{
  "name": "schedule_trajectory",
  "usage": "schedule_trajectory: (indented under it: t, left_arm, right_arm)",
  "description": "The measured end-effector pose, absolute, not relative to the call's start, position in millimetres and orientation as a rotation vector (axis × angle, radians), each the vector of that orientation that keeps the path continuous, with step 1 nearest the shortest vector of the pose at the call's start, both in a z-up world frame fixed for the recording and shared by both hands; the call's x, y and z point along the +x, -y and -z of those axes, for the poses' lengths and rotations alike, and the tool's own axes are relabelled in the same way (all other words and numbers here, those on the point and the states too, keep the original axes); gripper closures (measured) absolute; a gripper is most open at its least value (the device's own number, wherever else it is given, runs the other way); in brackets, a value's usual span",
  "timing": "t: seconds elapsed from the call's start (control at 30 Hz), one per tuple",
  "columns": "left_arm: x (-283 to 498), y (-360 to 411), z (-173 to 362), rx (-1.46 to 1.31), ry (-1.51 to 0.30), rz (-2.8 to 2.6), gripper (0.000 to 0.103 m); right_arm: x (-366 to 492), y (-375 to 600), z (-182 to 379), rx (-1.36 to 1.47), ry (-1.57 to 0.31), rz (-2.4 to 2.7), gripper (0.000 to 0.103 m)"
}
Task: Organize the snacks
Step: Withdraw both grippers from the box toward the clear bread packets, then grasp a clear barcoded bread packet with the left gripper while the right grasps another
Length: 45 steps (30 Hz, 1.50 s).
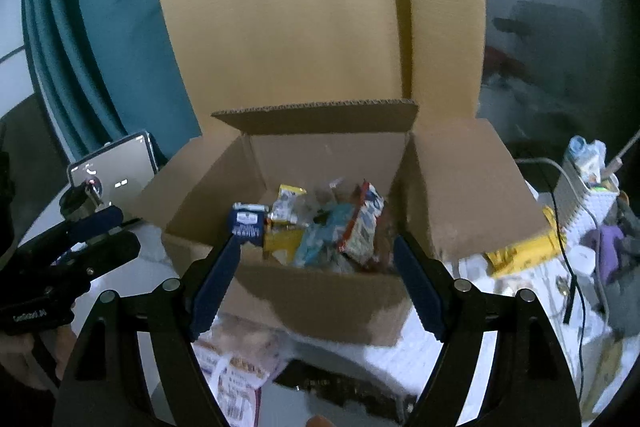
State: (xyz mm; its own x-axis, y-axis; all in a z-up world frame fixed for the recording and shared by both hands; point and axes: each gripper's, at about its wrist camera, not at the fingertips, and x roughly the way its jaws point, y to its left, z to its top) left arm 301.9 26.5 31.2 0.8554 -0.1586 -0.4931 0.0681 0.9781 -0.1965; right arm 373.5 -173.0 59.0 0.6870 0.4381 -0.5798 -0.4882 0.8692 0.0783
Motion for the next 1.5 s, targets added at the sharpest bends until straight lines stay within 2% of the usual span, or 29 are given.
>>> schedule_trajectory:
  t: [0.57,1.0,1.5]
  left_arm:
    - [249,16,-2,-0.093,-0.596,0.193,0.026]
    - [214,39,50,-0.051,-0.717,0.270,0.026]
    - [185,43,114,-0.038,-0.875,0.306,0.026]
  right_arm:
    - [299,211,-38,-0.084,-0.624,-0.461,0.021]
    - [256,240,-6,-0.066,-0.675,-0.411,0.021]
    - [224,257,56,-0.047,-0.819,-0.377,0.021]
